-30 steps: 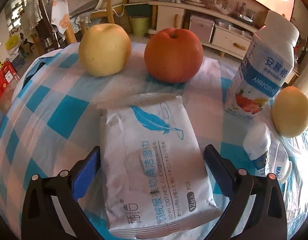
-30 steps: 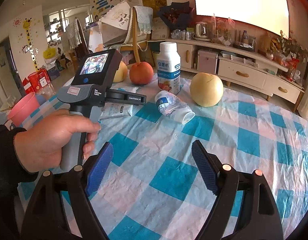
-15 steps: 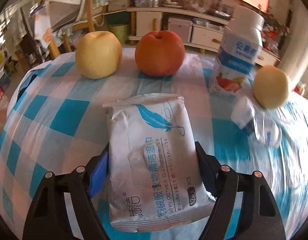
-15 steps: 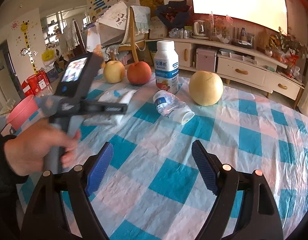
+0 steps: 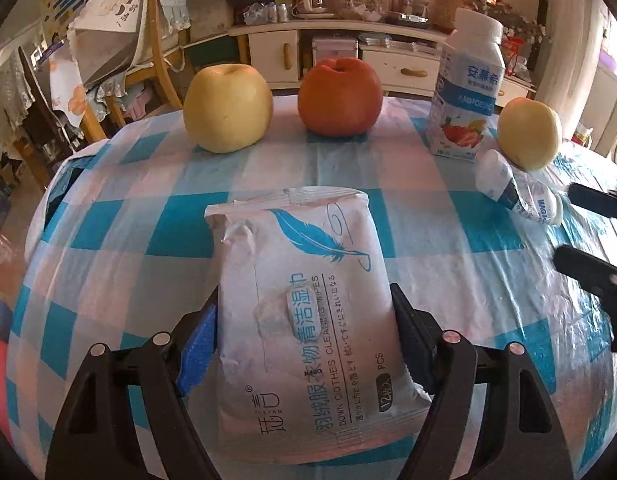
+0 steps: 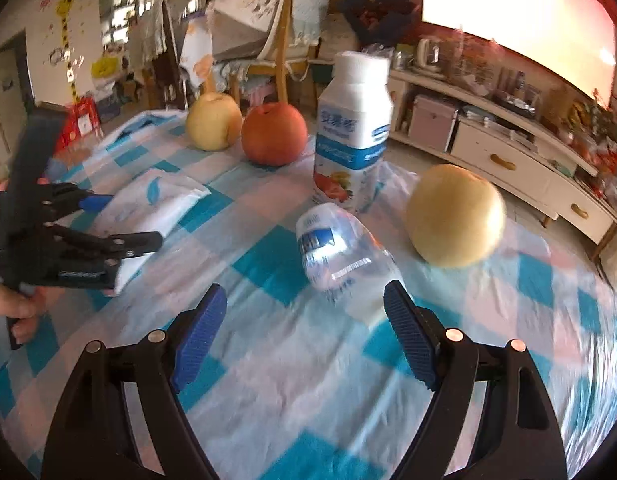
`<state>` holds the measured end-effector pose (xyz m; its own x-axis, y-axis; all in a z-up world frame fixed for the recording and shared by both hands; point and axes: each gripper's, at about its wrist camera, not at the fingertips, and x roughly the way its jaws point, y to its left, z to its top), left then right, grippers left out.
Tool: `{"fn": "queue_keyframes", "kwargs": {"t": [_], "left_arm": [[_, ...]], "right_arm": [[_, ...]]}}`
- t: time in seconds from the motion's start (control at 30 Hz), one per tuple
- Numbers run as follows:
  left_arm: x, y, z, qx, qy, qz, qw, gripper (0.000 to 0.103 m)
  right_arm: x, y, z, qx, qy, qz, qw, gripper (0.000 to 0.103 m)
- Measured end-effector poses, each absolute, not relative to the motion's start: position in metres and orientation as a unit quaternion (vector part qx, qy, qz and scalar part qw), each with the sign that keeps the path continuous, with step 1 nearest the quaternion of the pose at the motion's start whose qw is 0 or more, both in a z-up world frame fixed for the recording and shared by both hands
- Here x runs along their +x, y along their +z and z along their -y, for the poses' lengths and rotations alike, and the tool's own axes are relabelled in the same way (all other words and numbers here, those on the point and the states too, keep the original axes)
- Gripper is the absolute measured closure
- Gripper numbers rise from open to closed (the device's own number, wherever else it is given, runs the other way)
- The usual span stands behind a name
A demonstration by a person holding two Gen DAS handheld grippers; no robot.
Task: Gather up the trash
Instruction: 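Grasp the white wet-wipes pack with the left tool, then hold the wipes pack with the left tool while the right tool grasps the small yogurt bottle, then carry the wipes pack and yogurt bottle over the pink bucket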
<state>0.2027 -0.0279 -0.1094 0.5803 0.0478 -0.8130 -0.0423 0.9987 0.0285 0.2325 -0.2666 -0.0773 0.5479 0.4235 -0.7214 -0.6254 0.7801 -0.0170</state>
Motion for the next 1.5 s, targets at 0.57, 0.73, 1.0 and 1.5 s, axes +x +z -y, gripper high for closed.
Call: {"fn": "queue_keyframes", "kwargs": {"t": [0.57,0.73,1.0,1.5], "left_arm": [[0.207,-0.111,0.012,-0.039,0.007,-0.461,0.886,0.025],[0.207,-0.109,0.006,-0.044,0.011,-0.460,0.887,0.025],[0.198,-0.099,0.007,-0.035,0.009,-0.442,0.896,0.025],[0.151,-0.043,-0.014,-0.050,0.006,-0.381,0.923,0.025]], "right_arm": [[0.269,-0.091,0.234,-0.215,0.285,-0.396,0.846,0.067],[0.264,-0.081,0.240,-0.198,0.283,-0.387,0.855,0.079],[0.242,-0.062,0.255,-0.132,0.290,-0.375,0.871,0.087],[0.172,-0.001,0.258,-0.066,0.300,-0.330,0.892,0.087]]}}
